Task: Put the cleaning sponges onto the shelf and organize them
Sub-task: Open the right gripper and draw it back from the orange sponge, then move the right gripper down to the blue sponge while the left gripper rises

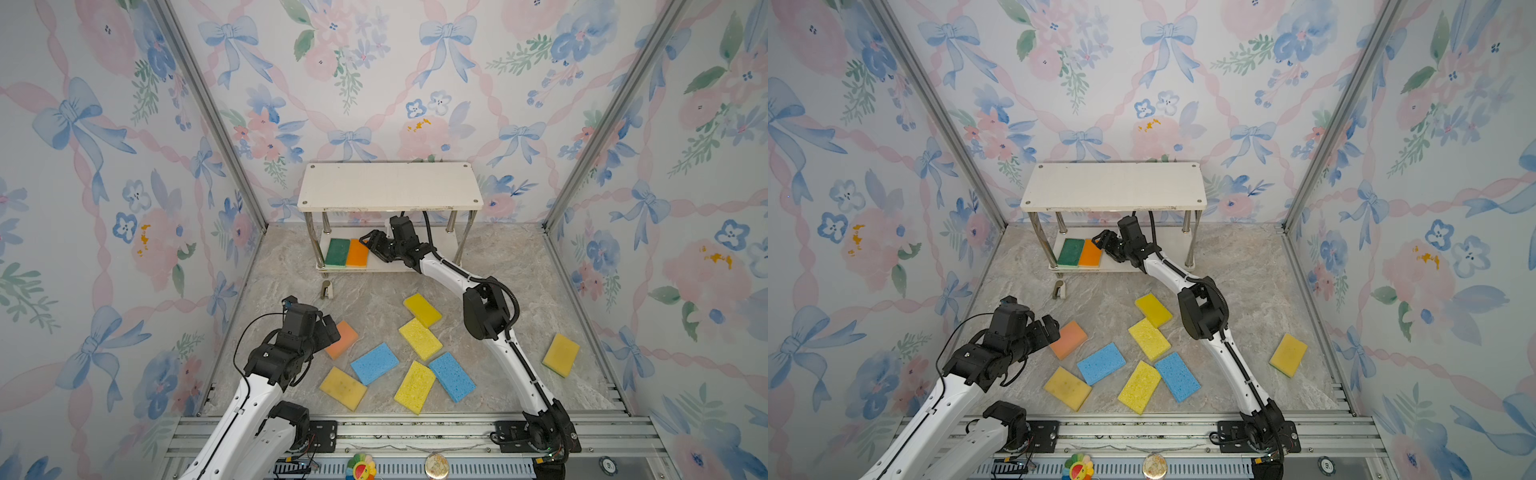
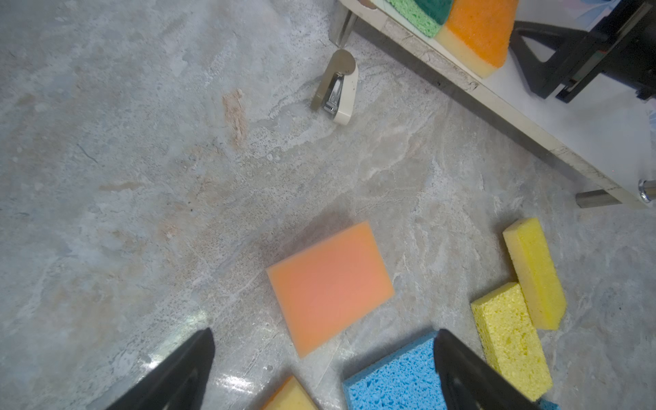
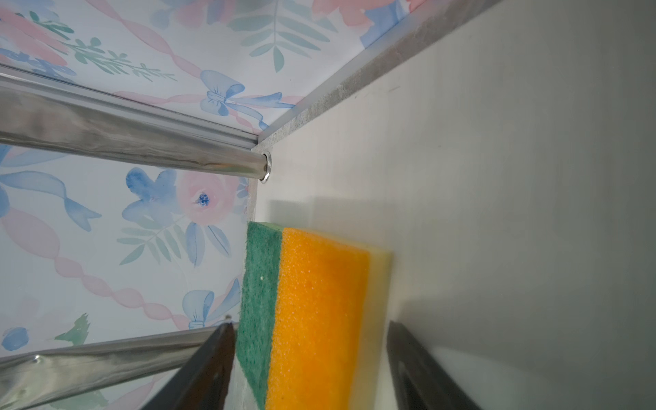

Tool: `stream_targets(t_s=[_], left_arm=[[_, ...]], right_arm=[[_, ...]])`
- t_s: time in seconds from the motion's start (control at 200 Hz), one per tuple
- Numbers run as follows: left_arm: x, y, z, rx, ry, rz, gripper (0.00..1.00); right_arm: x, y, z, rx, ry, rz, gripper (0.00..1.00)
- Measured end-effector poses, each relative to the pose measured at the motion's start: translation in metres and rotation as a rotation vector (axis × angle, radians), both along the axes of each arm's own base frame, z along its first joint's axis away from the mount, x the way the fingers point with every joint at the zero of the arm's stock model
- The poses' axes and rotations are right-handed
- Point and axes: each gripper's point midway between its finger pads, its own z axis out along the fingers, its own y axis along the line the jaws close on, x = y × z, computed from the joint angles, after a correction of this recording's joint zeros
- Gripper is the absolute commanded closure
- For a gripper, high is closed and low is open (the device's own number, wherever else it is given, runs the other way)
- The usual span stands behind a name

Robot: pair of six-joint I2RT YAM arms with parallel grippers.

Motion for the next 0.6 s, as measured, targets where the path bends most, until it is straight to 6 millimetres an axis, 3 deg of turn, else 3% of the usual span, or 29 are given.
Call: stream_targets(t_s=[0.13, 0.27, 0.445, 0.6], left_arm=[[0.000, 0.000, 0.001, -0.003, -0.005, -0.001, 0.02], [0.004, -0.011, 0.006, -0.040, -0.032, -0.036, 0.02], [0.018, -0.045, 0.012, -0.125, -0.069, -0.140, 0.02], [0.032, -0.085, -0.014, -0.188, 0.032, -0.260, 0.02]], right_arm=[[-0.011, -0.013, 0.003, -0.074, -0.015, 0.007, 0.29], [-0.034, -0.034, 0.024, -0.136, -0.038, 0.017, 0.29], [-0.085, -0.069, 0.053, -0.201, -0.026, 0.052, 0.29], [-0.146, -0.117, 0.060, -0.322, 0.040, 0.133, 0.31]])
